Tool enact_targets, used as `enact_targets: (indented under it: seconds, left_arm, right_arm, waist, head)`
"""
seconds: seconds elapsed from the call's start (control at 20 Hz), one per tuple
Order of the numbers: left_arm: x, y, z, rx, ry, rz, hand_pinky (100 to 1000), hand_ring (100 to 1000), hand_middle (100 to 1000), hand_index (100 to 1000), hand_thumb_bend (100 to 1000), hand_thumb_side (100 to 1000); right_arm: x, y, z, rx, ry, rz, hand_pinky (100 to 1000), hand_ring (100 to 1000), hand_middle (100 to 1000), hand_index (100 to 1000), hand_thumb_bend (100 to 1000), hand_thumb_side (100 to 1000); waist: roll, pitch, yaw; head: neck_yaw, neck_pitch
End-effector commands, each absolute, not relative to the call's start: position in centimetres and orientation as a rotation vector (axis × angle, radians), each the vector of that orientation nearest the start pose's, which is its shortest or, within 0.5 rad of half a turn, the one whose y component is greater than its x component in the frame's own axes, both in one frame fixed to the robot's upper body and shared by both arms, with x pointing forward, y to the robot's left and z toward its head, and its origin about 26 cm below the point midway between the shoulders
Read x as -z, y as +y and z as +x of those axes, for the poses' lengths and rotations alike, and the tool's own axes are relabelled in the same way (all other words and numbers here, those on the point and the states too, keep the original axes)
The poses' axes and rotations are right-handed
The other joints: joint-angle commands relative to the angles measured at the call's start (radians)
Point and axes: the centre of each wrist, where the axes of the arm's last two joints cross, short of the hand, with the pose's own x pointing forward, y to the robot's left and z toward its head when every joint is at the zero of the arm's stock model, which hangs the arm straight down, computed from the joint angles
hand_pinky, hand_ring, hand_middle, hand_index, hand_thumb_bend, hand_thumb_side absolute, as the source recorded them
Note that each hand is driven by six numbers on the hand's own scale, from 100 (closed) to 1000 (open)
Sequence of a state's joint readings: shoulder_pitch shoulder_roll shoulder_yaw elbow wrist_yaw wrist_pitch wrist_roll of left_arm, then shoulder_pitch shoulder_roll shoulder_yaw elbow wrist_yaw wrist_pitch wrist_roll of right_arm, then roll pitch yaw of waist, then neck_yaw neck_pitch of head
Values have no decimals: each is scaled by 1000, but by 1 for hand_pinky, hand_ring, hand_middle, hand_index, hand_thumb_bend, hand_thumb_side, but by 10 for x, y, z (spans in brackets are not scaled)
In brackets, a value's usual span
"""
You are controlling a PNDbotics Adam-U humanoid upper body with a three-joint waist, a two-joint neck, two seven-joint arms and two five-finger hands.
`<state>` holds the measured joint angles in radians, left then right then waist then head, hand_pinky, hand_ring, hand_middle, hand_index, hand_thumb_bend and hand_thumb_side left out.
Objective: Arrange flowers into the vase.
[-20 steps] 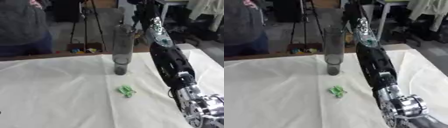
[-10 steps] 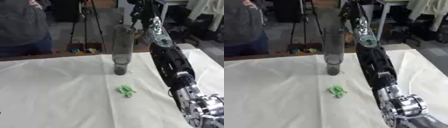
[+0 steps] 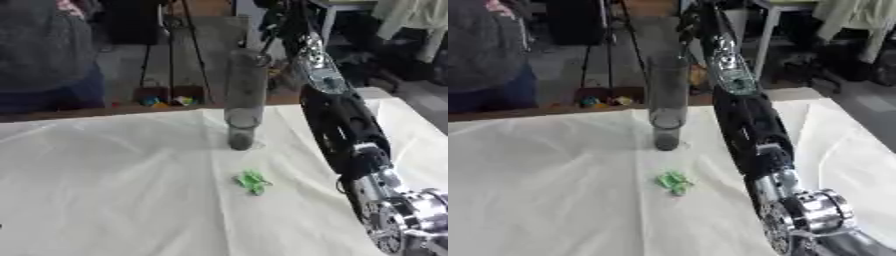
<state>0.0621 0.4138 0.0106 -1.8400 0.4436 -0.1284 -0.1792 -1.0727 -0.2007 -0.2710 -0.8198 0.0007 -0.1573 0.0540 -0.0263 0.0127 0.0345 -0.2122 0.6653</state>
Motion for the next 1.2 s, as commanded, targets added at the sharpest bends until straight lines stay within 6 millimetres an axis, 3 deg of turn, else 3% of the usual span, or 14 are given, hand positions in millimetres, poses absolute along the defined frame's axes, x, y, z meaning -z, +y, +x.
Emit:
enact_targets:
  seconds: [0.05,0.15,0.35,0.5,1.2]
  left_arm:
    - [-83,329,259,226,-1902,-204,546,424,311,593,645,992]
    - [-83,329,259,226,-1902,-204,546,424,311,592,645,991]
    - [-82,329,259,226,-1900,-204,546,424,311,592,646,992]
    - [-83,329,259,226,-1901,-203,547,423,311,592,646,993]
    - [-81,330,258,231,-1893,-200,547,423,310,590,646,994]
  right_arm:
    - [-230,-245,502,-141,-2071,-21,314,420,379,283,100,1000]
    - [-231,-245,503,-173,-2069,-19,347,438,392,296,100,1000]
    - [-232,-244,503,-237,-2068,-11,549,541,462,335,100,1000]
    - [-231,-244,503,-279,-2065,-10,612,594,493,354,100,1000]
    - [-236,-251,509,-485,-1988,-94,619,603,488,381,100,1000]
  waist:
    - [2,-10,0]
    - [2,-10,0]
    - [1,-10,1]
    - [1,-9,1]
    - [-6,-12,1]
  head:
    - [0,-9]
    - [0,-9]
    - [-1,-9]
    - [-1,-9]
    - [-2,-2]
